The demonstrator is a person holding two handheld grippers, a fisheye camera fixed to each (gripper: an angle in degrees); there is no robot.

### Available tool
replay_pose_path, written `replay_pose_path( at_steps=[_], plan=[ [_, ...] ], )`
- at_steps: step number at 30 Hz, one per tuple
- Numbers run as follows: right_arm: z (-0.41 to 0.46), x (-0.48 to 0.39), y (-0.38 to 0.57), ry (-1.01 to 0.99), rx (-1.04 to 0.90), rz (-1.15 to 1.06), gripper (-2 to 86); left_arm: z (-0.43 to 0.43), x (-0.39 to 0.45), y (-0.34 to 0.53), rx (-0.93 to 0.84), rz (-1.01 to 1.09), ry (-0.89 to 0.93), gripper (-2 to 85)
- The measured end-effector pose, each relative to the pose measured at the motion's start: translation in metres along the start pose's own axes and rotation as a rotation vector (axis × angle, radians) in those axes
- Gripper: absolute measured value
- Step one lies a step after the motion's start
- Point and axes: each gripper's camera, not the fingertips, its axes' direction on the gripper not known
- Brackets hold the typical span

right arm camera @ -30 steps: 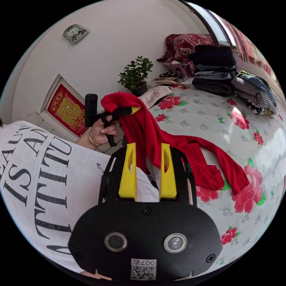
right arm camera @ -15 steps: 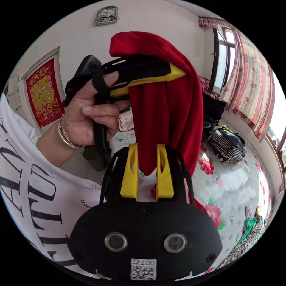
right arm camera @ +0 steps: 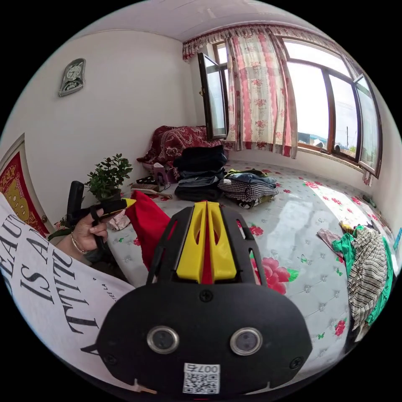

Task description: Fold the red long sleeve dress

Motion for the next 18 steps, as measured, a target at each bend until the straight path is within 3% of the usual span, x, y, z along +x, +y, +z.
replay_pose_path(
  at_steps=[4,9,18],
  plan=[
    [0.038,0.033,0.017,0.125,-0.172,0.09,1.3,0.049,0.004,0.003,-0.141,0.099,-0.119,6.8],
    [0.083,0.039,0.05,0.04,-0.335,0.072,4.4,0.088,-0.001,0.027,-0.311,0.138,-0.231,8.4],
    [0.22,-0.052,0.112,-0.205,-0.621,-0.361,9.8,0.124,-0.031,0.088,-0.595,0.022,-0.266,11.4]
  ],
)
